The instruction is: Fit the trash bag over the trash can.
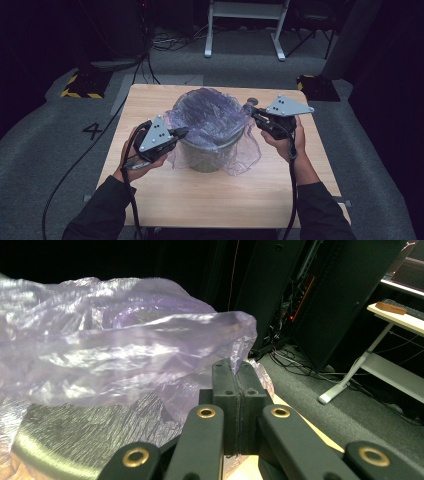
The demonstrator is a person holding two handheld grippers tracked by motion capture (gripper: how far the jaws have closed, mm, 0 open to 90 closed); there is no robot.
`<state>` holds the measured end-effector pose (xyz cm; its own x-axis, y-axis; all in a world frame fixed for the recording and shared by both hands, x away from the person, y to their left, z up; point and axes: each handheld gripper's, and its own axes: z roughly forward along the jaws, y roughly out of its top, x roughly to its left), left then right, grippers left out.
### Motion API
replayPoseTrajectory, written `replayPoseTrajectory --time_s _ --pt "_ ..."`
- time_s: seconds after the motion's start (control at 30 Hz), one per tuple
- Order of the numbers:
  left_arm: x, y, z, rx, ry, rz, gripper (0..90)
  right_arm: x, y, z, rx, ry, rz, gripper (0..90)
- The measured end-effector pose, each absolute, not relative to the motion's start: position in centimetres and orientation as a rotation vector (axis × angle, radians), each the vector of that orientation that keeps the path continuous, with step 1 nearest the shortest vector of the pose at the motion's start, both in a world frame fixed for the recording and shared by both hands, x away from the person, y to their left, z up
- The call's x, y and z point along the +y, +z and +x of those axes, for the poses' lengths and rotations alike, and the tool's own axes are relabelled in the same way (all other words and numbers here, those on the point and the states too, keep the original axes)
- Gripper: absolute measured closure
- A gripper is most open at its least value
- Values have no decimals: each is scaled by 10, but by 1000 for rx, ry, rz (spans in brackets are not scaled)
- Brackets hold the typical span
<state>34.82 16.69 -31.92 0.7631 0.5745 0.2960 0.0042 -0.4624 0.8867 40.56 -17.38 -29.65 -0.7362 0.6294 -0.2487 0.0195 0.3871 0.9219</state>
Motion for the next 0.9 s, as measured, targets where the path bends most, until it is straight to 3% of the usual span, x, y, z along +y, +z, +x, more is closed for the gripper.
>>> replayPoseTrajectory --time_s 0.9 --pt "195 -321 418 617 687 1875 898 -170 -318 462 2094 1260 695 898"
